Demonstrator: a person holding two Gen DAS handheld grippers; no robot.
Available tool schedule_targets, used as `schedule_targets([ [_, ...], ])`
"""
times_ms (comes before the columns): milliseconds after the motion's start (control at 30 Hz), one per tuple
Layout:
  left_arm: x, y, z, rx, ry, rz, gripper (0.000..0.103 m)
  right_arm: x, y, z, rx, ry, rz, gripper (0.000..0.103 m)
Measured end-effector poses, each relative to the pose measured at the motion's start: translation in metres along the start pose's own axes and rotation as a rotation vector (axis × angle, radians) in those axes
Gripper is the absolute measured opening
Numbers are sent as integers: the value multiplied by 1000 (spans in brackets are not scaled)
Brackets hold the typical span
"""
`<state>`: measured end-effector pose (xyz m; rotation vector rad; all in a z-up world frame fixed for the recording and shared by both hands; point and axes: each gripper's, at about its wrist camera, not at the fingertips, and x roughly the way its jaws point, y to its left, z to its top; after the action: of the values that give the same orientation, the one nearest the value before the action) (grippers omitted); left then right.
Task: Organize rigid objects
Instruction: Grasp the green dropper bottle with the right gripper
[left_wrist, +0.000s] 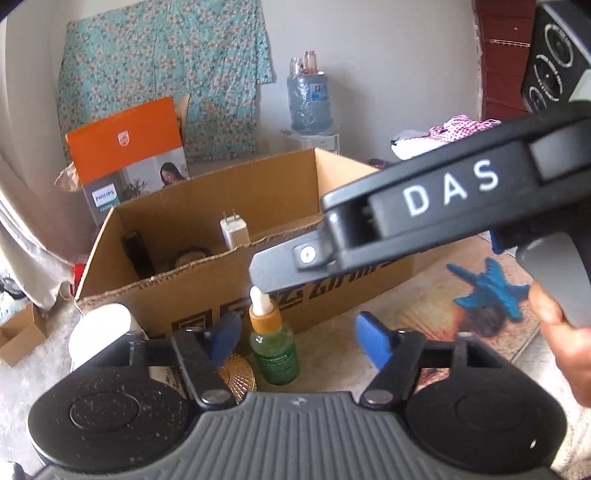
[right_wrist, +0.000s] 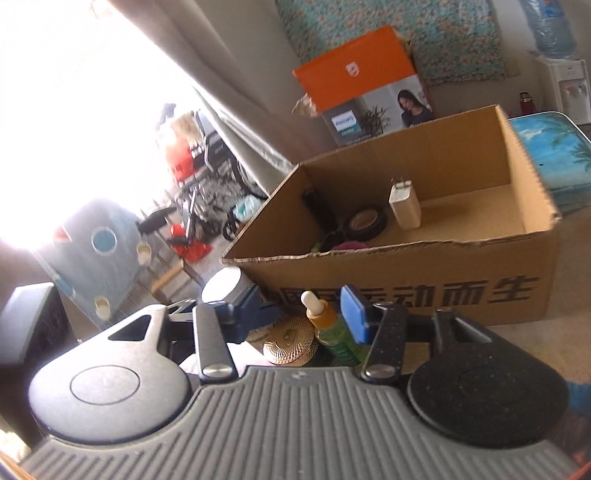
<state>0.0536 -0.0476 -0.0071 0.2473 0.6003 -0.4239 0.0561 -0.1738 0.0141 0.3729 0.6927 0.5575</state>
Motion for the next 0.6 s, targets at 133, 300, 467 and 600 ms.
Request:
schedule_targets([
  [133, 9, 7, -2, -30, 4, -11, 52, 17, 1, 3, -18, 38, -1, 28],
  [300, 16, 13, -1, -52, 9, -14, 44, 29, 0, 5, -46, 74, -6, 19],
  [467, 23, 18, 0, -76, 18, -18, 42, 33, -1, 8, -56, 81, -23, 12],
  [600, 25, 22, 3, -106, 11, -46, 42, 31, -5, 10, -42, 81, -19, 11],
])
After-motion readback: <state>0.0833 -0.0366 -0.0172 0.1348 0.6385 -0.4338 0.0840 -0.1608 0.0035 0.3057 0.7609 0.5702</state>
